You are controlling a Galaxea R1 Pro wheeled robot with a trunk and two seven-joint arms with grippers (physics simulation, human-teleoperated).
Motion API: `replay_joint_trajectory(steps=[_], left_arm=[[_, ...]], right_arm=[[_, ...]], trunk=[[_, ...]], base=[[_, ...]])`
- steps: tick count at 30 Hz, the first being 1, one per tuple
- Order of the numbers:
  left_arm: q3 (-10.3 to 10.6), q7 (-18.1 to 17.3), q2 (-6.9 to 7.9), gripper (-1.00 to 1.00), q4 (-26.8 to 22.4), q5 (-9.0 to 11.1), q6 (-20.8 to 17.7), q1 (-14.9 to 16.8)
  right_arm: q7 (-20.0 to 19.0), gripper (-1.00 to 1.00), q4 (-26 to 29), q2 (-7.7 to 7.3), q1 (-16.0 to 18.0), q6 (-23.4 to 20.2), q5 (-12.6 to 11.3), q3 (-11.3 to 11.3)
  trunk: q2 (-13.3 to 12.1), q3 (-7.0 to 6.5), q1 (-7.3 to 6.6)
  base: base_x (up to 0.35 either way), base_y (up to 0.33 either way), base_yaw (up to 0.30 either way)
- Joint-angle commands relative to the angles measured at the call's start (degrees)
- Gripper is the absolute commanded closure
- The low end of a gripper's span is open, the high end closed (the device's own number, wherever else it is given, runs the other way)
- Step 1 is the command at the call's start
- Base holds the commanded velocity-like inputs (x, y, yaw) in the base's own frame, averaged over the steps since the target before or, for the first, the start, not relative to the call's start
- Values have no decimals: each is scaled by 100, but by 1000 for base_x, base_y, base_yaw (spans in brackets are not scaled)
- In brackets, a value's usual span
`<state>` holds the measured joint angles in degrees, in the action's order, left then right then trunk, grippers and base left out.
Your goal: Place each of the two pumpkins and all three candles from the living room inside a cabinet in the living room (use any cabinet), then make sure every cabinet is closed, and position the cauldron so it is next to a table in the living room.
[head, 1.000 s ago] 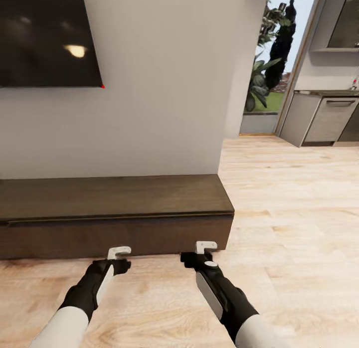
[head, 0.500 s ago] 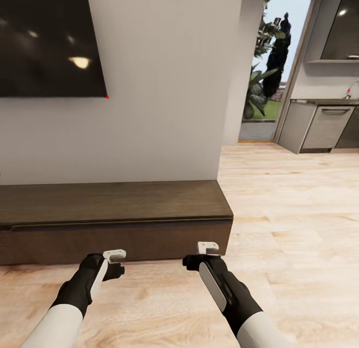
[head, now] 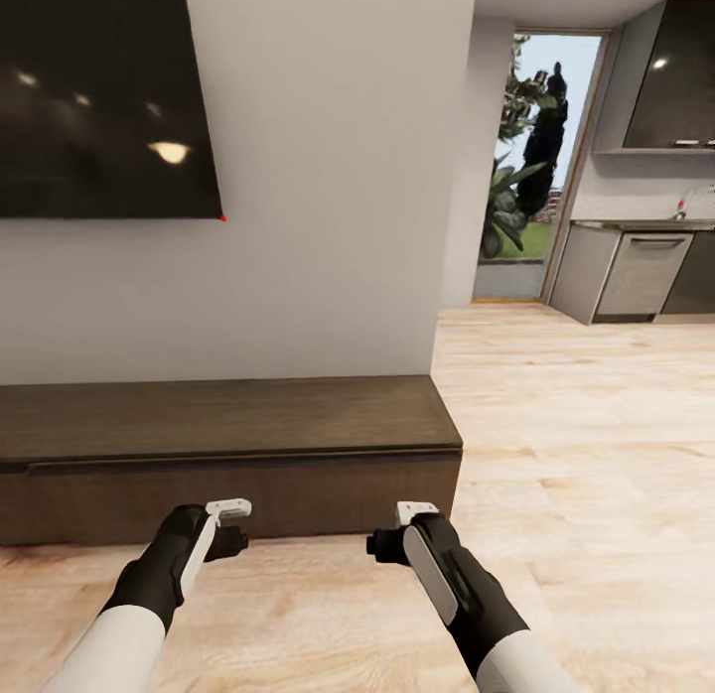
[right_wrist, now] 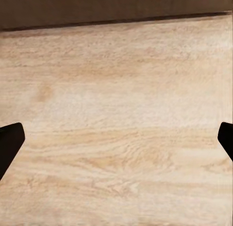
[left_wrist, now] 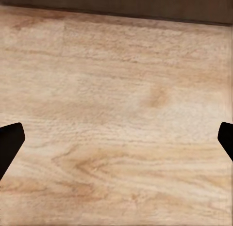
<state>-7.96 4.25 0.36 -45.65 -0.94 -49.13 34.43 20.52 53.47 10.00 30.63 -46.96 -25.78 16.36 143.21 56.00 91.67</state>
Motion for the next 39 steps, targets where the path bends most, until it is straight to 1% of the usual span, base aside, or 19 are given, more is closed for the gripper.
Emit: replay_joint_trajectory(steps=[1, 3, 4, 6, 10, 12, 13, 14, 15, 16, 17, 18, 20, 25, 32, 39], left_arm=[[-4, 6, -1, -100, -7, -9, -39, 2], [-9, 2, -3, -100, -4, -9, -48, 2], [-12, -9, -8, -100, 13, -4, -52, 2], [-9, -11, -22, -100, 19, -3, -51, 2], [-3, -12, -16, -100, 53, -3, -41, 2], [0, -19, 0, -100, 94, -3, -31, 0], [-2, -20, 29, -100, 213, -7, -6, -4], [-3, -23, 56, -100, 287, -5, 12, -5], [0, -25, 99, -100, 365, -4, 33, -5], [-2, -30, 179, -100, 534, 6, 93, -6], [-4, -33, 217, -100, 658, 4, 168, -6], [-9, -36, 252, -100, 778, 5, 271, -6], [-4, -37, 271, -100, 869, 8, 342, -7], [-2, -38, 293, -100, 954, 6, 400, -7], [0, -34, 293, -100, 995, 1, 415, -7], [0, -22, 283, -100, 1016, 6, 422, -7]], right_arm=[[54, -100, 1, 0, 6, -53, -78, -19], [50, -100, -3, 0, 5, -74, -137, -38], [54, -100, -5, 0, -2, -100, -399, -48], [51, -100, 2, 0, -71, -74, -494, -51], [56, -100, 15, 0, -312, -48, -477, -15], [59, -100, 29, 0, -592, 66, -458, -37], [58, -100, 78, 0, -811, 358, -455, -43], [58, -100, 138, 0, -872, 472, -459, -40], [58, -100, 198, 0, -911, 555, -462, -39], [58, -100, 269, -25, -955, 636, -461, -37], [57, -100, 304, -41, -996, 668, -458, -39], [57, -100, 343, -54, -1079, 699, -456, -37], [59, -100, 372, -62, -1161, 734, -453, -35], [57, -100, 363, -99, -1229, 1067, -454, -43], [65, -100, 324, -131, -1235, 1226, -470, -47], [68, -100, 304, -147, -1235, 1243, -471, -45]], trunk=[[-38, -13, -23], [-118, -49, -67], [-158, -67, -89], [-239, -102, -133], [-399, -168, -221], [-479, -202, -264], [-519, -219, -286], [-560, -236, -308], [-600, -253, -330], [-640, -271, -352], [-680, -289, -374], [-720, -307, -396], [-800, -342, -440], [-1001, -432, -550], [-1281, -558, -704], [-1562, -684, -857]], base=[[0, 0, 0], [0, 0, 0], [0, 0, 0], [0, 0, 57], [0, 0, 77], [0, 0, 21], [0, 0, 7], [0, 0, 4], [0, 0, 3], [0, 0, 1], [0, 0, 0], [0, 0, 0], [0, 0, 0], [0, 0, 15], [0, 0, 226], [0, 0, 277]])
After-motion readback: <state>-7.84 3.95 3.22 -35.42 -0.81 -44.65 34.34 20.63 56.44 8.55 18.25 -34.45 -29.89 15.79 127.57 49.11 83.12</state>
